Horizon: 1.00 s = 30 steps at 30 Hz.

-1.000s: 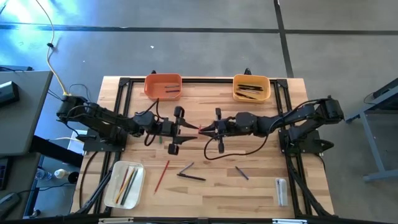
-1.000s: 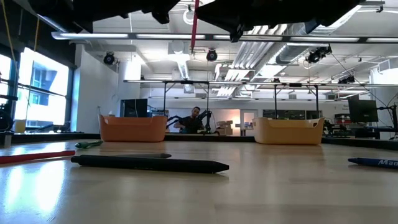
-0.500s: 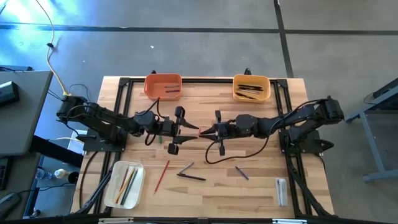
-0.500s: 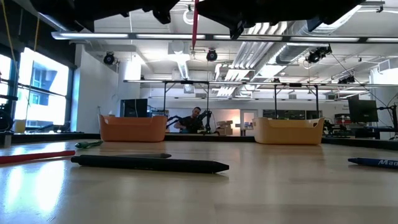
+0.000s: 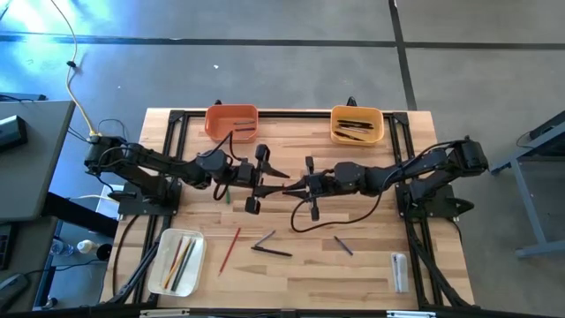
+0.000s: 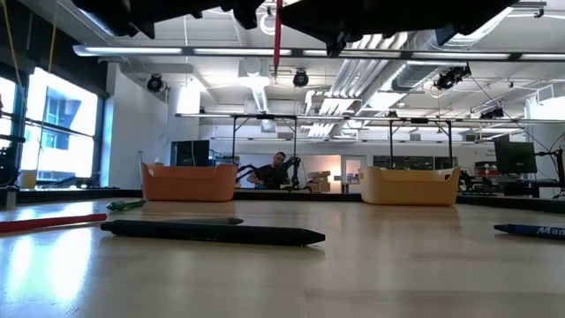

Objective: Sort crayons/erasers/pens/pencils in bins
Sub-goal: Put the pink colored pencil into the white bin

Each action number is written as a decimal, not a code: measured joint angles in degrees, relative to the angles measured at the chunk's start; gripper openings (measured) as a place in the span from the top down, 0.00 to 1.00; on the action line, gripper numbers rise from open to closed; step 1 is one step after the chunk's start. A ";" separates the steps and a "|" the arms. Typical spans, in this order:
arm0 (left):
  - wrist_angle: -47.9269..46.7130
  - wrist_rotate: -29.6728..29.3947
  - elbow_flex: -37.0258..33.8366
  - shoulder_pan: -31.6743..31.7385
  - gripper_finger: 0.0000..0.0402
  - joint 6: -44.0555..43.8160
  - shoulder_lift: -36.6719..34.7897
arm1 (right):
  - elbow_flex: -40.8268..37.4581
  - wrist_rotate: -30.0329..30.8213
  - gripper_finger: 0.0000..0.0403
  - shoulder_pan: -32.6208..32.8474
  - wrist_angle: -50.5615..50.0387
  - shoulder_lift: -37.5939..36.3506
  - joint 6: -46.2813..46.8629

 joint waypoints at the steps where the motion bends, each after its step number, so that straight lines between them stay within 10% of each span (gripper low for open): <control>1: -0.07 0.10 -0.01 -0.02 0.73 0.07 0.00 | 0.00 0.01 0.98 -0.02 -0.11 0.00 0.00; 7: -0.01 4.70 -0.03 -0.10 0.96 1.80 0.00 | 0.00 0.08 0.98 0.00 -0.16 0.00 -0.26; 14: -5.40 2.52 1.15 -0.04 0.98 2.66 -2.40 | 0.09 8.83 0.86 1.58 -3.73 0.07 -4.79; 23: -37.98 -9.06 9.84 -4.45 0.99 -0.94 -10.79 | 0.07 20.66 0.58 3.11 -6.89 -0.11 -6.34; 30: -66.93 -26.02 15.67 -16.74 0.99 -14.00 -13.99 | 0.04 24.52 0.66 3.10 -10.69 -0.11 -7.30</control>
